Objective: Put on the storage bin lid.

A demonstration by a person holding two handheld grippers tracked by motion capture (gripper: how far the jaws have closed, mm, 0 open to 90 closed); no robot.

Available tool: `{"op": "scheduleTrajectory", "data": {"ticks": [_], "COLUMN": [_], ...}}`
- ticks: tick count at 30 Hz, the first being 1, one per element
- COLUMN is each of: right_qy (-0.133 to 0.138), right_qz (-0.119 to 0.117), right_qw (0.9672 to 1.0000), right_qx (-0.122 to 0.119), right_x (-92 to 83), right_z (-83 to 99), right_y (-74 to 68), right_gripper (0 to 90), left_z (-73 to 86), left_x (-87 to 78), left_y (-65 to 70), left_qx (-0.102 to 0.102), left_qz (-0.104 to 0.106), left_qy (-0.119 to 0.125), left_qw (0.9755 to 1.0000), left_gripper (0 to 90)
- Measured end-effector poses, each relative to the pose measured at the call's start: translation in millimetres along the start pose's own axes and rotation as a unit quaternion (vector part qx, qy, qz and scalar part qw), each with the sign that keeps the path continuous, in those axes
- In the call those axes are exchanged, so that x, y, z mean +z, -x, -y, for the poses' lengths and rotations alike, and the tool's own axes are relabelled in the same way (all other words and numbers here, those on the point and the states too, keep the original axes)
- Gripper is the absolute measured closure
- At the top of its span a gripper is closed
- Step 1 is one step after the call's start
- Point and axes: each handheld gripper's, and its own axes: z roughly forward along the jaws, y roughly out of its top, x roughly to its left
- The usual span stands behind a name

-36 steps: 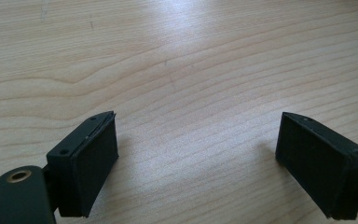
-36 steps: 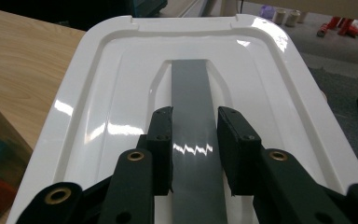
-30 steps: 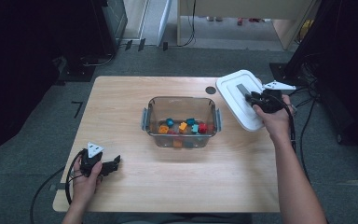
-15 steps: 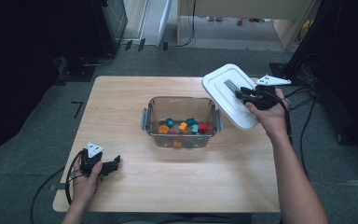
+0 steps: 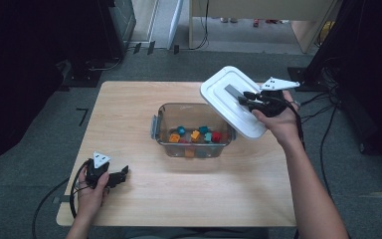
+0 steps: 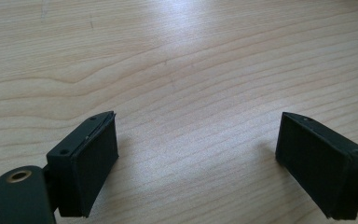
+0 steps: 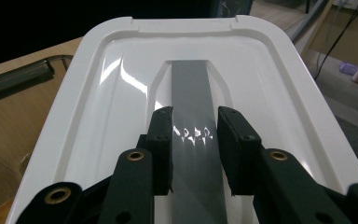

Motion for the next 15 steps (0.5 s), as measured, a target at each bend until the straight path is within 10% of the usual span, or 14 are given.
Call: {"op": "scheduleTrajectory", "data": {"ticks": [15], "right_qy": [-0.002], "right_qz": [-0.074], "right_qw": [0.9951], "right_qx": [-0.066], "right_x": [13.6], "right_z": [-17.6], "right_y": [-26.3], "right_gripper": [68.2], "left_z": [0.0], "left_x": [0.0], "left_y": [-0.1], "left_qx": [0.0], "left_qz": [0.0], "left_qy": [0.0], "left_qw": [1.0], "left_gripper": [12.8]}}
